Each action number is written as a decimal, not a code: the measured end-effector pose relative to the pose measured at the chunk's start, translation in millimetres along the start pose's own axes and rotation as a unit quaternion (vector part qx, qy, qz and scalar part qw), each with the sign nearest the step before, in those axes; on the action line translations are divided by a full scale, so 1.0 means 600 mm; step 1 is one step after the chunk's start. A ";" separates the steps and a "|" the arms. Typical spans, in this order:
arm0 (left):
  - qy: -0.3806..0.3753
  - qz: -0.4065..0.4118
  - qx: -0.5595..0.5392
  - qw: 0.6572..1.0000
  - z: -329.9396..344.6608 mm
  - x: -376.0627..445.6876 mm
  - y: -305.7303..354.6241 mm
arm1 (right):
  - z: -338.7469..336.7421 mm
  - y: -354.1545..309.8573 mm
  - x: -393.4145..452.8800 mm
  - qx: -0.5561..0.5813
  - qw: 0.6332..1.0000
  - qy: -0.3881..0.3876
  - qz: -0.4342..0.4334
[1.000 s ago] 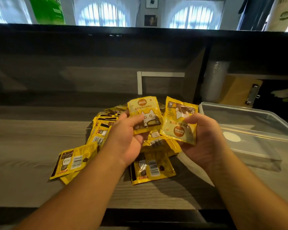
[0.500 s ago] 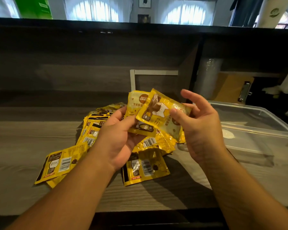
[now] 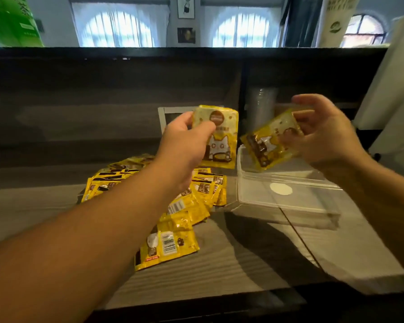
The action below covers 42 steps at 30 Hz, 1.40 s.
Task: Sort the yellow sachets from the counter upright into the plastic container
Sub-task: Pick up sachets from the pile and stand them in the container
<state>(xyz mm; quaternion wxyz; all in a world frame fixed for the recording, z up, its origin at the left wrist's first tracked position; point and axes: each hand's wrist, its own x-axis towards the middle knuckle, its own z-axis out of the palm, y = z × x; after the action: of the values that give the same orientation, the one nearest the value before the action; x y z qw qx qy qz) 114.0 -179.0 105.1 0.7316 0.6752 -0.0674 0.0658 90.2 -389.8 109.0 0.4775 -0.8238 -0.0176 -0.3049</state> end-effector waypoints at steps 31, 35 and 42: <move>-0.181 0.120 0.572 0.791 0.098 0.121 -0.050 | -0.020 0.050 0.027 -0.290 0.912 -0.287 -0.049; -0.176 0.111 0.527 0.824 0.072 0.111 -0.045 | 0.027 0.043 0.047 -0.319 0.910 -0.245 -0.098; -0.082 0.151 0.410 0.896 0.011 0.063 -0.037 | 0.067 0.055 0.071 -0.369 0.898 -0.196 -0.138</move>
<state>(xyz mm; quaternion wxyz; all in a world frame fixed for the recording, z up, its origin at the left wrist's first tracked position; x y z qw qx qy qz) 155.4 -187.2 90.8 0.3633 0.8999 -0.1952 0.1415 154.9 -386.7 90.7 0.0794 -0.9734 -0.1104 -0.1842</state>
